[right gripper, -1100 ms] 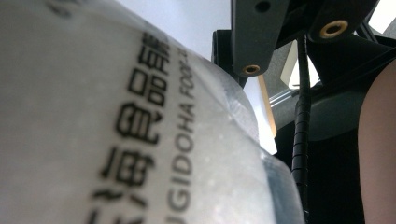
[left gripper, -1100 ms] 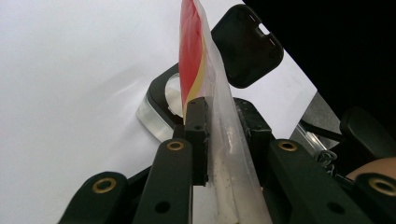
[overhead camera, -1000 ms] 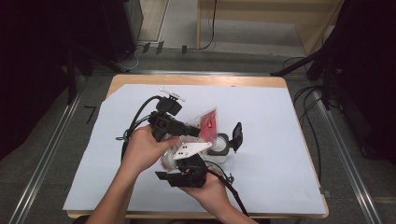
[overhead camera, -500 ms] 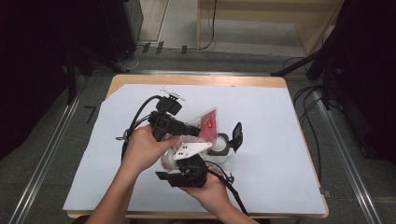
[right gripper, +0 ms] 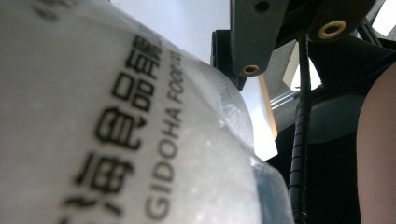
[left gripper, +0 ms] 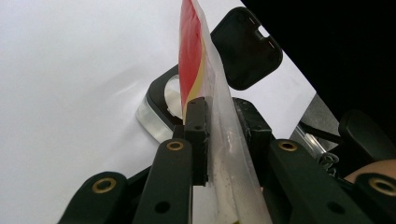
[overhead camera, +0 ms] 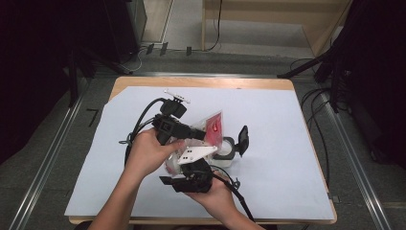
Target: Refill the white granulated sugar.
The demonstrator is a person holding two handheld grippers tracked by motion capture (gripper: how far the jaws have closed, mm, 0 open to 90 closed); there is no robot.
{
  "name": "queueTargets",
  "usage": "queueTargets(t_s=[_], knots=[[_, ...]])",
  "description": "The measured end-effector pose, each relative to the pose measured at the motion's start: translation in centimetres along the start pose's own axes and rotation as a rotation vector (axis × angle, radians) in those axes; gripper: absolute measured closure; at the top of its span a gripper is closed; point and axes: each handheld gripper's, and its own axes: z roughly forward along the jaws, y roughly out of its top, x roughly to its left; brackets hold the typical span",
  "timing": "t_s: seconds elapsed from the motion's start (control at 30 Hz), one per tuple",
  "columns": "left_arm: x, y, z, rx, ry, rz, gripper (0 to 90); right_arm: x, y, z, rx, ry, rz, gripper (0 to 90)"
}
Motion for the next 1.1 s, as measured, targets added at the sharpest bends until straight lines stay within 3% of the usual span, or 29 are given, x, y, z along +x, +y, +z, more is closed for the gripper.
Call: queueTargets(t_s=[1.1], knots=[[-0.03,-0.05,-0.11,0.001,0.007,-0.006,77.9,0.17,0.04,0.07,-0.001,0.002,-0.007,63.0]])
